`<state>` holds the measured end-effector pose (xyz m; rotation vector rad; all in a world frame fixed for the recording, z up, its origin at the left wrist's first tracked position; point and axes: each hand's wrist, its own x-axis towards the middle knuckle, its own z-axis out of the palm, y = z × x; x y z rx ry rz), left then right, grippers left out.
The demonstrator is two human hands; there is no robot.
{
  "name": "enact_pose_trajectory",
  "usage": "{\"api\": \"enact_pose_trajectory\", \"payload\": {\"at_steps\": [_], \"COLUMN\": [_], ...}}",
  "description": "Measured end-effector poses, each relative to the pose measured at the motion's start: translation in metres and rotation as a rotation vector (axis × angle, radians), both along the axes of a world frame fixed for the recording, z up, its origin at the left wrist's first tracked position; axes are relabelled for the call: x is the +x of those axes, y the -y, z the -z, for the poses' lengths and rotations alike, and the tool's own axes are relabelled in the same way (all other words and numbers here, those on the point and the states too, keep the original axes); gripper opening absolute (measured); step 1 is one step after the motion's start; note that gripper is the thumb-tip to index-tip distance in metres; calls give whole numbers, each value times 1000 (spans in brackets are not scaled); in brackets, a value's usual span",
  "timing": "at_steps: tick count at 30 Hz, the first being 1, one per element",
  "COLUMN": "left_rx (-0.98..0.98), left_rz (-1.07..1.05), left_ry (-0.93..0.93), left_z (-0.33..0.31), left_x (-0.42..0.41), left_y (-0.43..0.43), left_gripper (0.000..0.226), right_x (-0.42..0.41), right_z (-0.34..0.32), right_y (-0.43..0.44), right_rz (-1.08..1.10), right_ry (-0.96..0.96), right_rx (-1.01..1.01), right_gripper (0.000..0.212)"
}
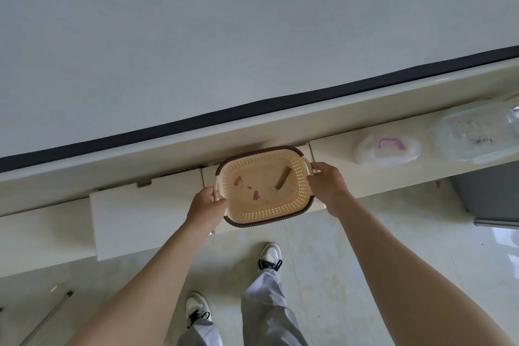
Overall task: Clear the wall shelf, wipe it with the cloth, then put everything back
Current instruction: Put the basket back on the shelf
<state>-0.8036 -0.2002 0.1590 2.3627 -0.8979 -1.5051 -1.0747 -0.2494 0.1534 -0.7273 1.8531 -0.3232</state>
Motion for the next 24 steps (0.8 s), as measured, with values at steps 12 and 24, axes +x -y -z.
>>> {"api": "enact_pose_trajectory", "payload": {"at_steps": [12, 24], "left_rx": [-33, -257], "left_rz": [-5, -241], "left_ry": [39, 31], "left_z": [-59, -165], "left_x": [30, 150], "left_y": [-20, -130], "left_gripper": [47, 66], "right_x": [30, 183], "right_z": [-48, -138], "right_y": [-16, -73], "right_rz": [-120, -412], "right_ry": [-263, -99], "right_rx": [-252, -444], "right_gripper": [39, 28]}}
